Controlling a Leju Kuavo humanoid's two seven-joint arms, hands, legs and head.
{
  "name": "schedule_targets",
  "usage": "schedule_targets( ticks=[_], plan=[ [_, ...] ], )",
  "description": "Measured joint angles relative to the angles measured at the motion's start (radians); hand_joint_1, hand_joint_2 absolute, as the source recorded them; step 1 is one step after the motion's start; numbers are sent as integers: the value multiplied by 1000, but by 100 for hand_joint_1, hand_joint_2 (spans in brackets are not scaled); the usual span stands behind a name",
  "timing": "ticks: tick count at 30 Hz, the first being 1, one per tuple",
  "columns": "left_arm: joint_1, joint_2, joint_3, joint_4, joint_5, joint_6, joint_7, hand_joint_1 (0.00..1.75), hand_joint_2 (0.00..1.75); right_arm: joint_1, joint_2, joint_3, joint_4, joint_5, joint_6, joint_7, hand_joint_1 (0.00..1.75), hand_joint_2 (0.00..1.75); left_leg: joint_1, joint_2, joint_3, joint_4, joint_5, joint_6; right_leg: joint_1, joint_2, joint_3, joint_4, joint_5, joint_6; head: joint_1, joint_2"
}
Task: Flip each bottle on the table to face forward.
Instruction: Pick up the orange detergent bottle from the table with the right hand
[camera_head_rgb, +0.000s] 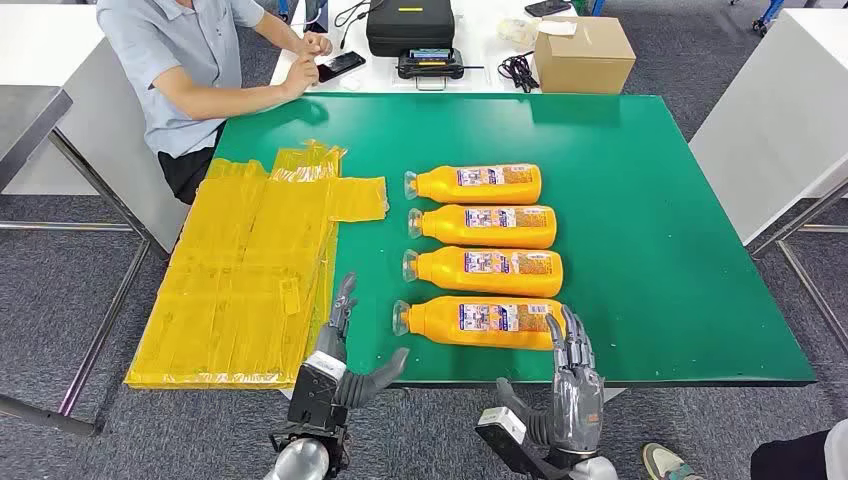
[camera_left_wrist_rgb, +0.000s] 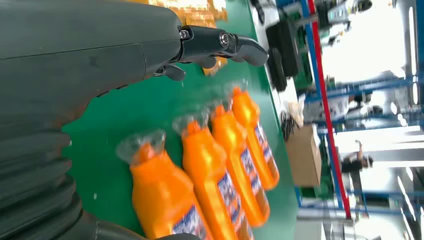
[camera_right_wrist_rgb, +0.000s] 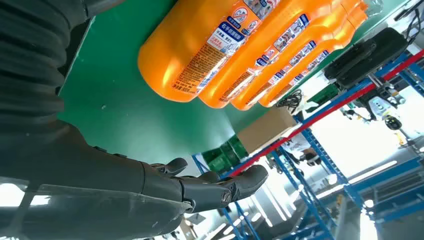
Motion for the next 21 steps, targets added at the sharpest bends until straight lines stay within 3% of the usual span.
schedule_targets(
  ticks=[7,21],
  plan=[
    [-19,-26,35,51,2,65,-70,0,175,-32,-10,35,23,-99,0,-1,0,175,0,0,0,0,0,0,0,0,0,0,0,0,0,0],
    [-30,-41,55,91,4,70,-75,0,175,-44,-19,57,47,-106,0,-1,0,175,0,0,0,0,0,0,0,0,0,0,0,0,0,0]
  ],
)
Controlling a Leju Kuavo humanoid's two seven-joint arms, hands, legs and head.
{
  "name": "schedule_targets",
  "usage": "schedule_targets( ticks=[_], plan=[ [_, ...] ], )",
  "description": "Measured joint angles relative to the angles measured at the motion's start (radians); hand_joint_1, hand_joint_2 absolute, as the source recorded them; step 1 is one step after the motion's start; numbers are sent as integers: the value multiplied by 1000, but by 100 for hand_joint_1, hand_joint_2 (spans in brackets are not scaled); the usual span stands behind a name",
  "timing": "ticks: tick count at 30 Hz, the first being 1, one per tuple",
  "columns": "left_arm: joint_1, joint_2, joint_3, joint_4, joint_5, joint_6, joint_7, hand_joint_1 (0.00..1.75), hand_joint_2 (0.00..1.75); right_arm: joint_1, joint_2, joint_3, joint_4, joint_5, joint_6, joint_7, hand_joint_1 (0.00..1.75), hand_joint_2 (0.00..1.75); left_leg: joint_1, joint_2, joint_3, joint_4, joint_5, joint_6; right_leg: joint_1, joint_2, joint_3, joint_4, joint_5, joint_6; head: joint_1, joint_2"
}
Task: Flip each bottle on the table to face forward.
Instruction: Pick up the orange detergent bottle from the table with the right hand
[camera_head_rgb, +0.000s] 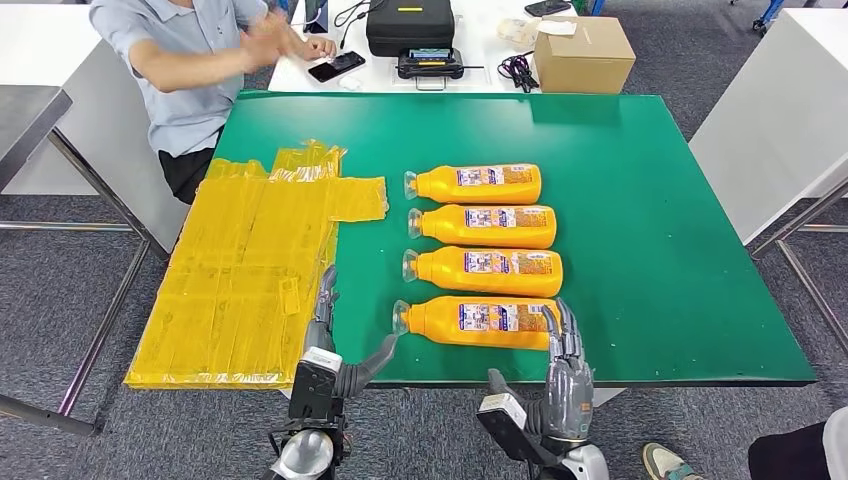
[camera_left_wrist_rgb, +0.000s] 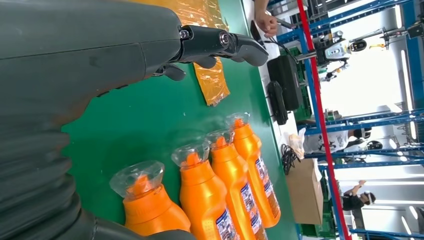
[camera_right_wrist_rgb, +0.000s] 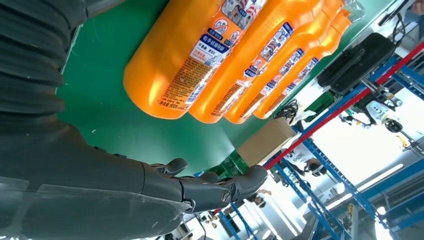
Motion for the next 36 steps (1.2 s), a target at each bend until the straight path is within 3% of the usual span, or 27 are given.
schedule_targets(
  ticks=[5,8,9,12,23,27,30,36],
  plan=[
    [1,-1,3,2,-2,0,-13,0,175,-2,-3,4,0,-38,0,-7,0,175,0,0,0,0,0,0,0,0,0,0,0,0,0,0],
    [5,-1,3,1,-7,0,-21,0,44,-5,-6,12,-2,-60,0,-10,0,175,0,0,0,0,0,0,0,0,0,0,0,0,0,0],
    [8,-1,3,-1,-10,0,-26,0,44,-5,-7,14,-3,-56,0,-10,0,175,0,0,0,0,0,0,0,0,0,0,0,0,0,0],
    [20,-1,3,-14,-17,0,-39,0,175,-4,-8,12,-11,-7,0,-13,0,175,0,0,0,0,0,0,0,0,0,0,0,0,0,0],
    [29,-1,4,-22,-21,0,-41,0,175,0,-7,-7,-14,81,0,-22,0,175,0,0,0,0,0,0,0,0,0,0,0,0,0,0],
    [38,6,-6,-23,-16,-53,-14,0,175,-17,10,-127,10,298,0,-51,0,175,0,0,0,0,0,0,0,0,0,0,0,0,0,0],
    [36,11,-13,-24,-13,-72,-15,0,175,-82,-5,-181,70,378,0,-24,0,175,0,0,0,0,0,1,0,0,0,0,0,0,0,0],
    [30,11,-20,-24,22,-95,51,0,175,-156,-24,-185,162,422,0,51,0,175,0,0,0,0,1,1,0,0,0,0,1,0,0,0]
  ],
)
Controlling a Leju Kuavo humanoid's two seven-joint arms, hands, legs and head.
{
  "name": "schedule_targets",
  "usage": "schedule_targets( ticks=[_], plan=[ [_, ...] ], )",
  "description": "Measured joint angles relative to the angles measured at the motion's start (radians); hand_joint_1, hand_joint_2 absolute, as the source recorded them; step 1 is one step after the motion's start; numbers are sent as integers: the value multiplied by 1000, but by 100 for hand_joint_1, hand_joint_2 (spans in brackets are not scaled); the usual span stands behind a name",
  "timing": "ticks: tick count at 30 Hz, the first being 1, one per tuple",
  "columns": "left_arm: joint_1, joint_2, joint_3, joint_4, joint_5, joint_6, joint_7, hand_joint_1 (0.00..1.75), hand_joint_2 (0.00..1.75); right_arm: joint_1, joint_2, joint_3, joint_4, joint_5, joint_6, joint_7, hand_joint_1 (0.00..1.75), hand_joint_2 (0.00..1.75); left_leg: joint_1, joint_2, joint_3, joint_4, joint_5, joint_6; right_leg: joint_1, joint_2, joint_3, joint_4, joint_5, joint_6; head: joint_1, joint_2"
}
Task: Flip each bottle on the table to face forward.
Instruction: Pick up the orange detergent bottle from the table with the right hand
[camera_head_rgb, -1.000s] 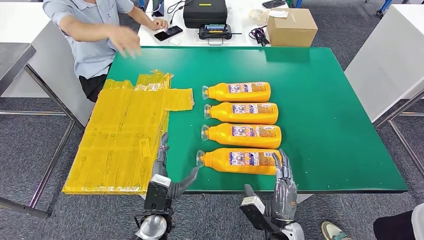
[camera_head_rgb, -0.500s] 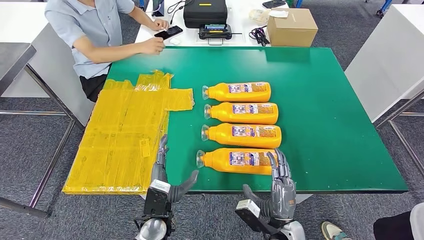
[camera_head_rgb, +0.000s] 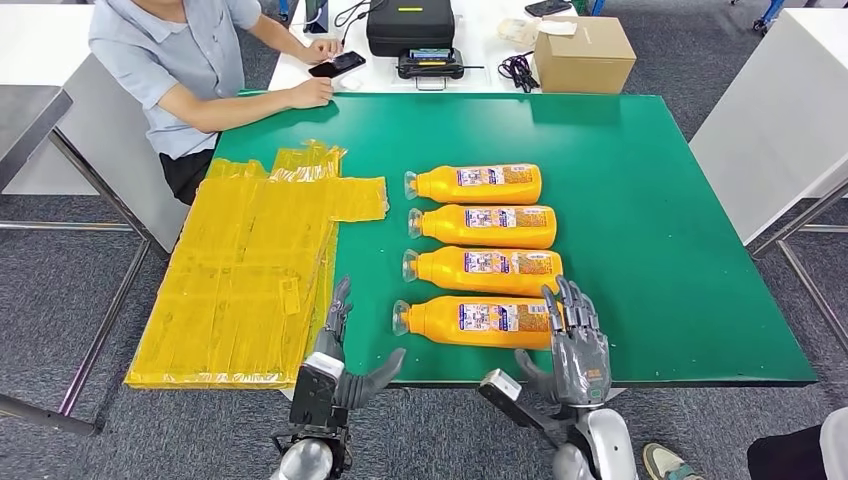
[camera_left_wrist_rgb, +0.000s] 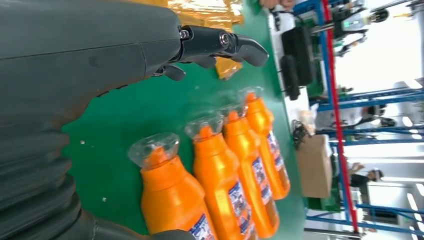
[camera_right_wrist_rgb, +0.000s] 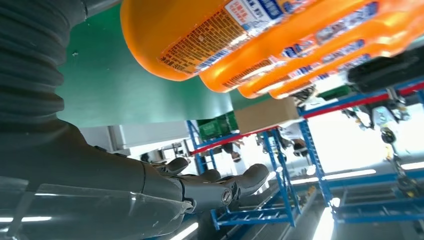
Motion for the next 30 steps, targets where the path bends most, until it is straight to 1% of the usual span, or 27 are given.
schedule_targets(
  ticks=[5,9,13,19,30],
  plan=[
    [-6,0,-5,0,-7,-11,29,0,175,-37,-14,0,61,21,0,64,0,175,0,0,0,0,0,0,0,0,0,0,0,0,0,0],
    [-11,0,-15,5,-37,2,51,0,175,-66,-32,8,107,17,0,101,0,175,0,0,0,0,0,0,0,0,0,0,0,0,0,0],
    [-17,0,-22,16,-59,5,78,0,175,-87,-48,38,155,4,0,133,0,175,0,0,0,0,0,0,0,0,0,0,0,0,0,0],
    [-22,0,-30,29,-69,-21,111,0,175,-106,-78,103,209,4,7,182,0,175,0,0,0,0,0,0,0,0,0,0,0,0,0,0],
    [-32,0,-39,36,-81,-30,128,0,175,-123,-111,174,233,15,16,211,0,175,0,0,0,0,0,0,0,0,0,0,0,0,0,0]
  ],
)
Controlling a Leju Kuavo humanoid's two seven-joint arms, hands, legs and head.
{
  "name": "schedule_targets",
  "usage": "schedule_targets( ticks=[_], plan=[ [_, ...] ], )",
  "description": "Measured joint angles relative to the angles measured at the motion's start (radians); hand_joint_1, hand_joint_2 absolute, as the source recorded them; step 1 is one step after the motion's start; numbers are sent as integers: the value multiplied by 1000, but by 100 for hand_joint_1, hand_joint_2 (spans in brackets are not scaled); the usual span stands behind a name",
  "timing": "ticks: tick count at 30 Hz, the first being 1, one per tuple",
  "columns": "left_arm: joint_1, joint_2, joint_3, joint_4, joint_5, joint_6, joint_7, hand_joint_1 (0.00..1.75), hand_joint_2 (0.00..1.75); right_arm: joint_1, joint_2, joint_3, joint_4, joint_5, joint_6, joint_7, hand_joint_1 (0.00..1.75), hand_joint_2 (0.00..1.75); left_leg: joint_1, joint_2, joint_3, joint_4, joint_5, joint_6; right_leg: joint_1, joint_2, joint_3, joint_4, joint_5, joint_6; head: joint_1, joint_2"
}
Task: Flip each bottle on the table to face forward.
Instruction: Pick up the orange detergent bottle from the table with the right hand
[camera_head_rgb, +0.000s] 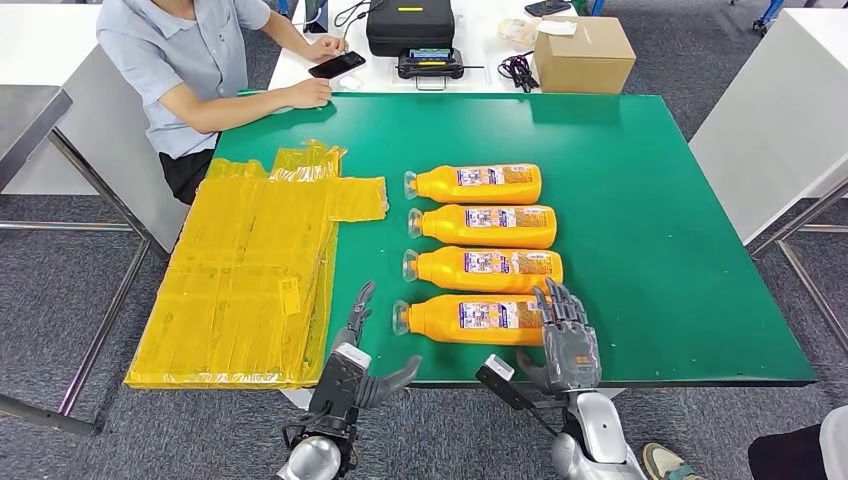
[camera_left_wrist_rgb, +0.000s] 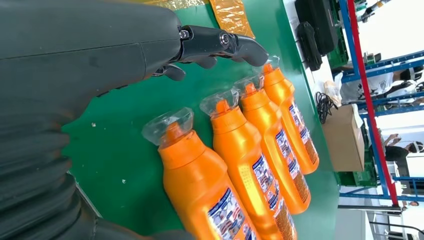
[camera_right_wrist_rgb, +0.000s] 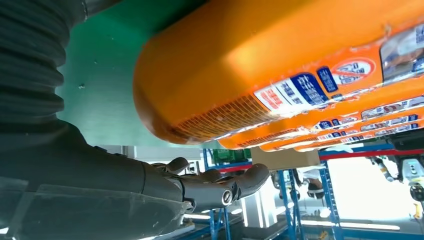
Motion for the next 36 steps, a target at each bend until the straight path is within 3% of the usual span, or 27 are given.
schedule_targets(
  ticks=[13,29,36],
  plan=[
    [-5,-1,-2,8,-21,-6,10,0,175,-11,-39,145,-68,39,63,67,0,175,0,0,0,0,0,0,0,0,0,0,0,0,0,0],
    [-8,-1,-4,9,-37,-1,12,0,175,-28,-60,179,-70,10,124,84,0,175,0,0,0,0,0,0,0,0,0,0,0,0,0,0],
    [-7,-1,-4,9,-60,-1,36,0,175,-42,-68,191,-79,22,211,157,0,175,0,0,0,0,0,0,0,0,0,0,0,0,0,0]
  ],
)
